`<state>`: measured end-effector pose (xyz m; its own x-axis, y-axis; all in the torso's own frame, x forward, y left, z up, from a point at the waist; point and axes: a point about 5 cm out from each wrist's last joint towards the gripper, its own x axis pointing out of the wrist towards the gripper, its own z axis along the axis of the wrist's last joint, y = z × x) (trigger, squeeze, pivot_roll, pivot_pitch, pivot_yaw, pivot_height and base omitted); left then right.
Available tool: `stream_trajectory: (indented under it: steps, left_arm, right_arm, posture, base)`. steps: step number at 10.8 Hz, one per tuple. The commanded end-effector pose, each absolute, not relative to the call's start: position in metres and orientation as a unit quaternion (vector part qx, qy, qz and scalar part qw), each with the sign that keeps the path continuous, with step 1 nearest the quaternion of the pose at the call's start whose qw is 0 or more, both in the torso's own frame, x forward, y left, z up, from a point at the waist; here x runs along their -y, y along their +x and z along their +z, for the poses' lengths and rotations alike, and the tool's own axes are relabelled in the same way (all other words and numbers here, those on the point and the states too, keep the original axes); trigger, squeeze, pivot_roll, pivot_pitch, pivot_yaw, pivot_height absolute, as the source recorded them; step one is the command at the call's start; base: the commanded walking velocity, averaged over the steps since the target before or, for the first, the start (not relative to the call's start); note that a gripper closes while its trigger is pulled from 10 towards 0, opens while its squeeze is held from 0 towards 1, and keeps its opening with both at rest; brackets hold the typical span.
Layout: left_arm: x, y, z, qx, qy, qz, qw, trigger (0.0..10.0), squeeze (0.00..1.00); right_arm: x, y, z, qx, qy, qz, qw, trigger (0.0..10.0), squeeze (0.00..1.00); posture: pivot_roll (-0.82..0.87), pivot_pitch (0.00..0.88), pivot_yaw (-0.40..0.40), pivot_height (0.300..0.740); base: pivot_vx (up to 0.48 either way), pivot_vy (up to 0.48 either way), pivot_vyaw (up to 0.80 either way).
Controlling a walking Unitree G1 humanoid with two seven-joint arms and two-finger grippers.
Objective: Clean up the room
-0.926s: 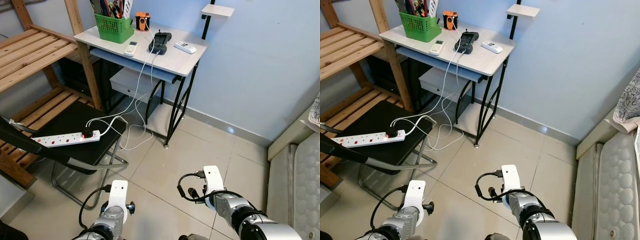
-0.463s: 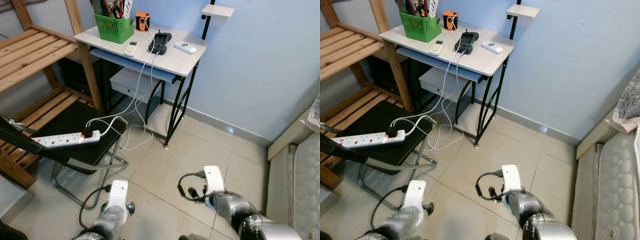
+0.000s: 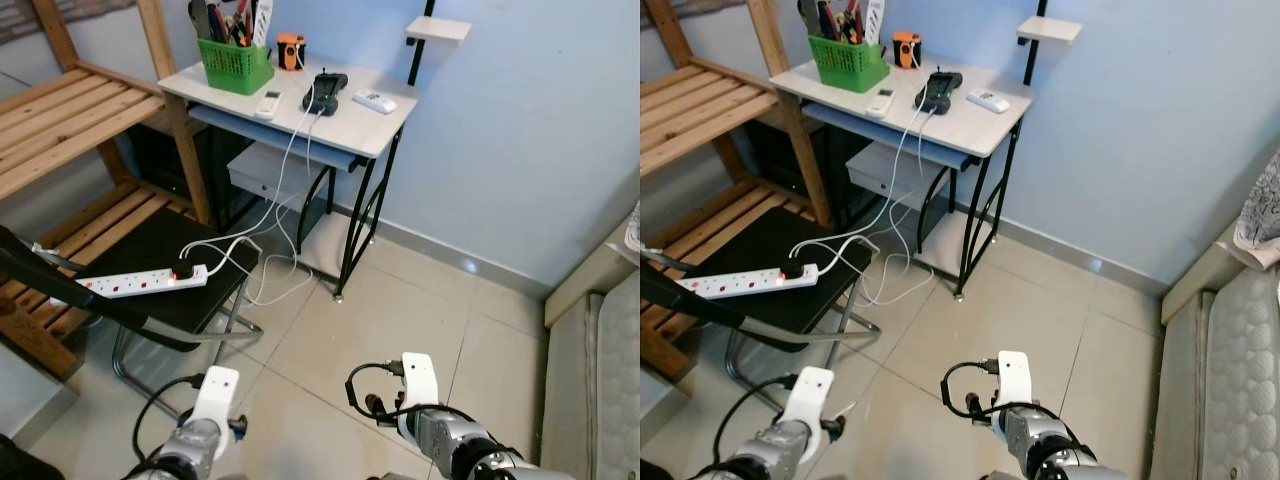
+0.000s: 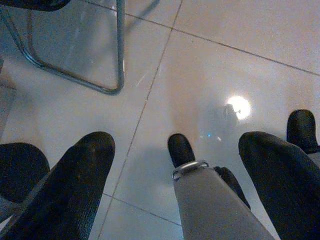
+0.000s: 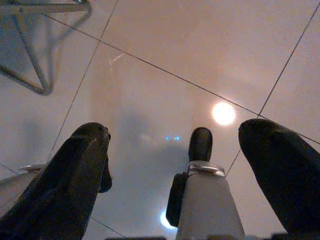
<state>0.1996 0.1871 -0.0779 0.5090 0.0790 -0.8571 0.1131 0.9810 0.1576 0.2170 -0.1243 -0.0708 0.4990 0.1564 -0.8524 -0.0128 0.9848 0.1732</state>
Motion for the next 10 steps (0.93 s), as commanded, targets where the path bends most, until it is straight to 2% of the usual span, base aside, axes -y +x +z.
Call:
stream_trajectory:
  steps: [1, 2, 3, 5, 7, 9, 10]
  left_arm:
    - [-0.186, 0.209, -0.073, -0.478, 0.099, -0.018, 0.873, 10.0, 0.0]
    - [-0.18, 0.233, -0.058, -0.425, 0.111, -0.039, 0.898, 10.0, 0.0]
    - [-0.171, 0.283, -0.018, -0.31, 0.094, -0.052, 0.945, 10.0, 0.0]
    - [-0.158, 0.319, 0.03, -0.193, 0.083, -0.083, 0.974, 10.0, 0.0]
    - [-0.16, 0.309, 0.054, -0.118, 0.084, -0.07, 0.987, 10.0, 0.0]
    - [-0.153, 0.296, 0.095, -0.023, 0.08, -0.094, 0.992, 10.0, 0.0]
    - [-0.151, 0.29, 0.109, 0.001, 0.075, -0.106, 0.992, 10.0, 0.0]
  right_arm:
    - [0.127, 0.222, -0.068, -0.485, 0.064, 0.043, 0.871, 10.0, 0.0]
    - [0.131, 0.232, -0.061, -0.452, 0.056, 0.041, 0.889, 10.0, 0.0]
    - [0.133, 0.267, -0.034, -0.363, 0.067, 0.047, 0.928, 10.0, 0.0]
    - [0.141, 0.3, 0.005, -0.237, 0.097, 0.052, 0.965, 10.0, 0.0]
    - [0.144, 0.296, 0.031, -0.138, 0.1, 0.057, 0.984, 10.0, 0.0]
    - [0.161, 0.269, 0.061, -0.032, 0.08, 0.022, 0.996, 10.0, 0.0]
    - [0.163, 0.262, 0.07, -0.01, 0.074, 0.033, 0.997, 10.0, 0.0]
  posture:
    - [0.05, 0.0, -0.033, 0.735]
    - [0.05, 0.0, -0.027, 0.735]
    - [0.03, 0.0, -0.016, 0.735]
    - [0.04, 0.0, -0.023, 0.735]
    - [0.04, 0.0, -0.036, 0.735]
    - [0.02, 0.0, -0.058, 0.735]
    - [0.02, 0.0, -0.055, 0.735]
  base:
    - [0.0, 0.0, 0.0]
    - [0.0, 0.0, 0.0]
    - [0.0, 0.0, 0.0]
    - [0.0, 0.0, 0.0]
    - [0.0, 0.0, 0.0]
    - [0.0, 0.0, 0.0]
    - [0.0, 0.0, 0.0]
